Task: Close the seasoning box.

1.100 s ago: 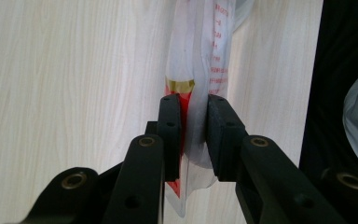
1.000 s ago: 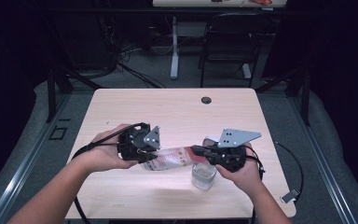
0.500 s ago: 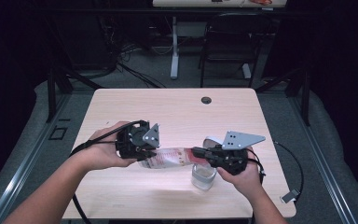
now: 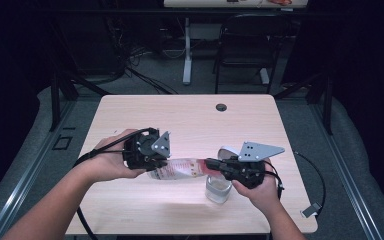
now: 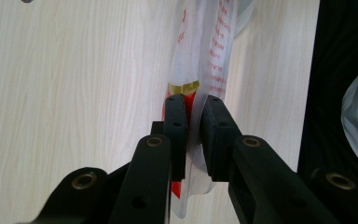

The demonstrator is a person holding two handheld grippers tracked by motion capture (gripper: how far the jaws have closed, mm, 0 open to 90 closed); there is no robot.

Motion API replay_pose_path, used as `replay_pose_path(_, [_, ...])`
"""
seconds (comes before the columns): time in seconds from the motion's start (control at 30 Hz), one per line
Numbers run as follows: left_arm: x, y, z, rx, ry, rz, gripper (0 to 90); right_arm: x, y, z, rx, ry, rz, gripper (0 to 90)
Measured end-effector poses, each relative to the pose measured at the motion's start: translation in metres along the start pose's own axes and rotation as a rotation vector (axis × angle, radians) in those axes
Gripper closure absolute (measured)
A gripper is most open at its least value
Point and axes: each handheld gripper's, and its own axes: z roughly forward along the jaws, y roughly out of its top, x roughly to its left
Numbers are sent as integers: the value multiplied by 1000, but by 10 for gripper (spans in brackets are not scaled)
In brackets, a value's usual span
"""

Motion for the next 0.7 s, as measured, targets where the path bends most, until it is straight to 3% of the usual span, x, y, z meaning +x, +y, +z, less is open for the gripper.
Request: replay_pose_path(0.7, [2,2,-4,-3,-7,9,826,0,-2,-1,-14,0,-5,877])
